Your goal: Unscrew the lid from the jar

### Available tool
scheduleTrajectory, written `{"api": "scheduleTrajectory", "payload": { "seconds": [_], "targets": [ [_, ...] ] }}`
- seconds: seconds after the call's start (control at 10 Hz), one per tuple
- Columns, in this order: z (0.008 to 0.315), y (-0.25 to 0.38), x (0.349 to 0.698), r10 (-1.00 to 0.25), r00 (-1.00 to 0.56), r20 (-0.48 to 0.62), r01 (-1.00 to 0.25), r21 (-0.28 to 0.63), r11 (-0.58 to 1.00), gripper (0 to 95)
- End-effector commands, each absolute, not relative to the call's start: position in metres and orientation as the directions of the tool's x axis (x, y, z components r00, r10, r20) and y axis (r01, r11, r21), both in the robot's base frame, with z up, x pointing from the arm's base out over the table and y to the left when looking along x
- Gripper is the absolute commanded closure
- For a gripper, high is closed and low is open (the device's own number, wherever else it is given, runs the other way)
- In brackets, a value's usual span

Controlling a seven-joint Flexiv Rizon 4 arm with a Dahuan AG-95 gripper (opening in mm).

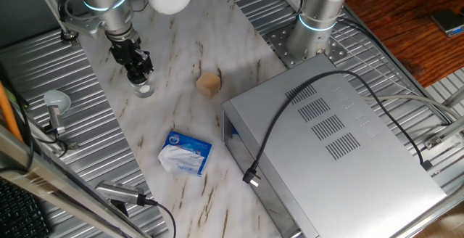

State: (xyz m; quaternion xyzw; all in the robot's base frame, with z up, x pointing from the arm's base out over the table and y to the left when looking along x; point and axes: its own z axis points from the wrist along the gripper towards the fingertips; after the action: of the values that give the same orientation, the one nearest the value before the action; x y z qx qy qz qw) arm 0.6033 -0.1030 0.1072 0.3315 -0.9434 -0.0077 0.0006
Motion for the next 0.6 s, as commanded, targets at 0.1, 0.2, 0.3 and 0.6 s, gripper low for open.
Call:
{"api": "scheduleTrajectory", "payload": {
  "seconds": [0.1, 0.2, 0.3, 0.6],
  "targets": [
    [0.1072, -0.1024, 0.6039, -0.630, -0.777, 0.000, -0.630, 0.019, 0.777, 19.0],
    [0.1072, -0.1024, 0.6040, -0.623, -0.782, -0.004, -0.623, 0.028, 0.781, 19.0],
    [0.1072, -0.1024, 0.6040, -0.621, -0.784, -0.006, -0.621, 0.030, 0.783, 19.0],
    [0.1070, -0.1024, 0.6042, -0.602, -0.798, -0.009, -0.602, 0.031, 0.798, 19.0]
  ]
}}
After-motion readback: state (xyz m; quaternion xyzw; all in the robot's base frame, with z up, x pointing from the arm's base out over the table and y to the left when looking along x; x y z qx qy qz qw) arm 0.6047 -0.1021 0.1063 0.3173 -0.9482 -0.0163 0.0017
